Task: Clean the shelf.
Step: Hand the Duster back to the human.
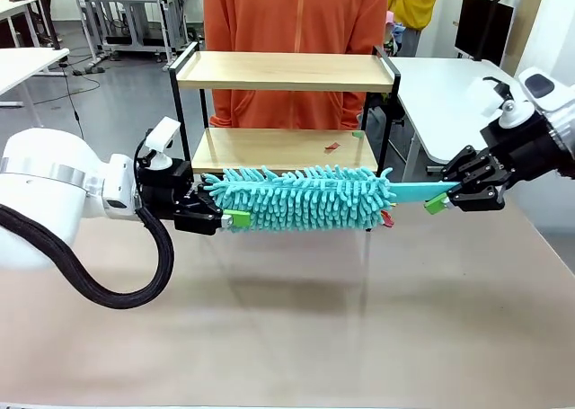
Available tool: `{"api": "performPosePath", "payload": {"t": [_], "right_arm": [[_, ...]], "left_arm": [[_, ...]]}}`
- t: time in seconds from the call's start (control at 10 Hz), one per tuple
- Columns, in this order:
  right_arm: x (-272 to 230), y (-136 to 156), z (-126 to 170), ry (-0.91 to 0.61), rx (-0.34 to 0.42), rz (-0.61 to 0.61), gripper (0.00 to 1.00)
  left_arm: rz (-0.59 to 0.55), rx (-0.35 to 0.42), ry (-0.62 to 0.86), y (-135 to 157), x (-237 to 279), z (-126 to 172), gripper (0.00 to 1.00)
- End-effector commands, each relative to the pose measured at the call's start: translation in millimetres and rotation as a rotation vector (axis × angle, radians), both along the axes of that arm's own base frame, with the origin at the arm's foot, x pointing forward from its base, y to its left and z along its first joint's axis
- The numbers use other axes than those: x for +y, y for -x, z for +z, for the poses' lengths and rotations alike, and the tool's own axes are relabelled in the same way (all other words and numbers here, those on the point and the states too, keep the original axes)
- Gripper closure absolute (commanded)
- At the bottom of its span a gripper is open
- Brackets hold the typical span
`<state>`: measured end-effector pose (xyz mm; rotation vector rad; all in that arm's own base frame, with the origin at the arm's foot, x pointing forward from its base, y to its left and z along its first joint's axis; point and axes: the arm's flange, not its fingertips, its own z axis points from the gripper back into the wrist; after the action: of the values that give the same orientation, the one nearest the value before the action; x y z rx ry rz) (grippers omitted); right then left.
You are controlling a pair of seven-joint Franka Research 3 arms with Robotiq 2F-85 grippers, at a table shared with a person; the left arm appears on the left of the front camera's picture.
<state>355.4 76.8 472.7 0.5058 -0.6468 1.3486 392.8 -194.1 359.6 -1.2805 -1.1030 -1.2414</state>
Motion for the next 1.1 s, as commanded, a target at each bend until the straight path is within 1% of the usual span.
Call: {"api": "performPosePath", "payload": {"t": [0.0, 0.1, 0.2, 0.3, 0.5, 0.6, 0.7, 1.0], "right_arm": [[5.7, 1.8, 4.5, -0.017, 0.003, 0.003, 0.87], [5.7, 1.8, 4.5, -0.017, 0.003, 0.003, 0.87], [5.7, 1.8, 4.5, -0.017, 0.003, 0.003, 0.87], [5.7, 1.8, 4.5, -0.017, 0.003, 0.003, 0.87], [5.7, 1.8, 4.5, -0.017, 0.003, 0.003, 0.87], [5.7, 1.8, 4.5, -0.017, 0.003, 0.003, 0.87], [5.7, 1.8, 4.5, -0.017, 0.003, 0.003, 0.87], [5.7, 1.8, 4.5, -0.017, 0.003, 0.003, 0.87]], "left_arm": [[-0.015, 0.008, 0.002, -1.3, -8.8, 1.5, 0.17], [-0.028, 0.009, 0.005, -2.3, -7.3, 2.0, 0.55], [-0.030, 0.009, 0.010, -1.9, -5.7, 1.9, 0.73], [-0.017, 0.009, 0.010, -1.8, -4.2, 2.3, 1.00], [-0.020, 0.002, 0.003, -1.6, -2.3, 1.7, 1.00], [-0.022, 0.004, -0.002, -1.2, -1.9, 1.5, 0.92], [-0.015, -0.003, -0.016, -0.3, -1.4, 1.1, 1.00], [-0.022, -0.027, -0.024, 1.7, -0.4, -0.7, 1.00]]}}
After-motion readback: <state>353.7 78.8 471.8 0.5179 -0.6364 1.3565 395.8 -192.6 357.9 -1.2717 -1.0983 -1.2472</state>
